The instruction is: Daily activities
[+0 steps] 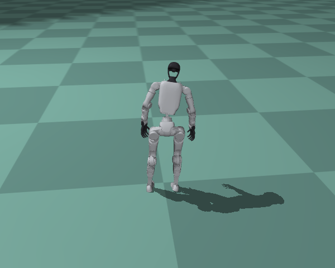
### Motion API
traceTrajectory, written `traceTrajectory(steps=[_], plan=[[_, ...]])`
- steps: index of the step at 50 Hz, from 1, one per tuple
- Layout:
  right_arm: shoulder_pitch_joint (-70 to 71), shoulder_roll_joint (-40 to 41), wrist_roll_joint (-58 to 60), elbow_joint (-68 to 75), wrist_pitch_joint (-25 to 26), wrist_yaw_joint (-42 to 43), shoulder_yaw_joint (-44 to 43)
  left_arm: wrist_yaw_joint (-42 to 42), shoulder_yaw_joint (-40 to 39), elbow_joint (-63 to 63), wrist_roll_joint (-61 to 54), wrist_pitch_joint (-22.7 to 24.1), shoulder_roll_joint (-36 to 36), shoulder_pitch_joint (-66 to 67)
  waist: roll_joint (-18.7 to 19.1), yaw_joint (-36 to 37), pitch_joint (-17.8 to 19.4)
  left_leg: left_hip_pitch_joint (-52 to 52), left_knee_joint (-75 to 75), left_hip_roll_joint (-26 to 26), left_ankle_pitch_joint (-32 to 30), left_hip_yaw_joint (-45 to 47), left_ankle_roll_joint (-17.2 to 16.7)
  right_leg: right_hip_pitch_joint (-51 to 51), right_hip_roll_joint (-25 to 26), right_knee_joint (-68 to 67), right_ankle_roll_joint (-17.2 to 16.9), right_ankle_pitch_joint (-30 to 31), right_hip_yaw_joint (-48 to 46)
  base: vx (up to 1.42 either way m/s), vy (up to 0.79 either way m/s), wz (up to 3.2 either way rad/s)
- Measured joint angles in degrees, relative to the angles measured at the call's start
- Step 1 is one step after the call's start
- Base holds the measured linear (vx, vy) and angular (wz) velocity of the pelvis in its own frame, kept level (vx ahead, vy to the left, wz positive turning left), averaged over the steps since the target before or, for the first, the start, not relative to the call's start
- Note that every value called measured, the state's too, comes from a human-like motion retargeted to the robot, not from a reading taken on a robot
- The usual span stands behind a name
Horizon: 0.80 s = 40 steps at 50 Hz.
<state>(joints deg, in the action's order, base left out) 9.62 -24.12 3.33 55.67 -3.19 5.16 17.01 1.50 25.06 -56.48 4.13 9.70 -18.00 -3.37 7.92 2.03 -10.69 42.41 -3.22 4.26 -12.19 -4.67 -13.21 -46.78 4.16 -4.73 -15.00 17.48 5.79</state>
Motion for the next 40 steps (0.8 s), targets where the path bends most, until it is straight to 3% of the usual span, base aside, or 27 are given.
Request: traceTrajectory(steps=[11, 13, 15, 22, 28, 40], plan=[[-2.03, 3.59, 0.16, -3.43, -1.10, -2.03, 5.05, -0.08, 0.95, 2.88, -0.28, 0.63, -0.52, 0.93, -4.56, -2.21, -3.51, -9.38, 0.40, -1.55, 8.39, -0.13, 4.80, 9.70, -2.95, -2.19, 0.00, -11.29, 2.61, 0.07, 0.09, 0.16], [-3.73, 5.48, 0.79, -3.66, -1.43, -1.78, 6.25, 0.63, 1.41, 3.43, -0.09, 0.97, -0.02, 2.57, -4.80, -2.85, -6.42, -8.83, -0.80, -1.29, 7.54, -0.93, 5.30, 8.32, -2.60, -3.77, 0.00, -12.39, 2.44, 0.00, 0.00, 0.00], [-3.09, 4.58, 1.04, -3.65, -1.52, -2.35, 7.08, 0.42, 1.31, 3.94, -0.35, 1.16, -1.03, 1.81, -5.70, -2.77, -6.68, -10.44, 0.33, -2.07, 10.18, -0.87, 6.00, 10.13, -3.69, -4.19, 0.00, -14.56, 2.83, 0.04, 0.05, 0.17], [-4.98, 6.58, 3.50, -1.48, -2.11, -2.19, 10.12, 1.23, 2.60, 4.37, 0.67, 1.83, -0.35, 3.58, -7.66, -3.69, -10.97, -11.58, -0.60, -3.88, 11.08, -1.66, 7.79, 8.35, -5.18, -10.52, 0.00, -20.04, 3.70, 0.01, 0.01, 0.07], [-3.70, 6.34, 5.07, 1.90, -2.15, -2.85, 12.01, 0.44, 3.65, 2.63, 1.47, 1.77, -0.83, 2.42, -8.99, -3.87, -9.95, -15.58, 0.32, -5.34, 14.08, -1.97, 8.91, 11.15, -6.65, -14.18, 0.00, -24.54, 4.34, 0.03, 0.02, 0.05], [-3.66, 8.19, 6.19, 5.47, -2.65, -2.05, 13.53, 0.13, 5.03, -1.15, 3.02, 1.58, 1.32, 2.48, -10.55, -4.71, -8.07, -17.55, 5.45, -7.76, 17.28, -1.46, 10.03, 12.73, -7.76, -20.11, 0.00, -28.08, 6.07, 0.00, 0.00, 0.00]])
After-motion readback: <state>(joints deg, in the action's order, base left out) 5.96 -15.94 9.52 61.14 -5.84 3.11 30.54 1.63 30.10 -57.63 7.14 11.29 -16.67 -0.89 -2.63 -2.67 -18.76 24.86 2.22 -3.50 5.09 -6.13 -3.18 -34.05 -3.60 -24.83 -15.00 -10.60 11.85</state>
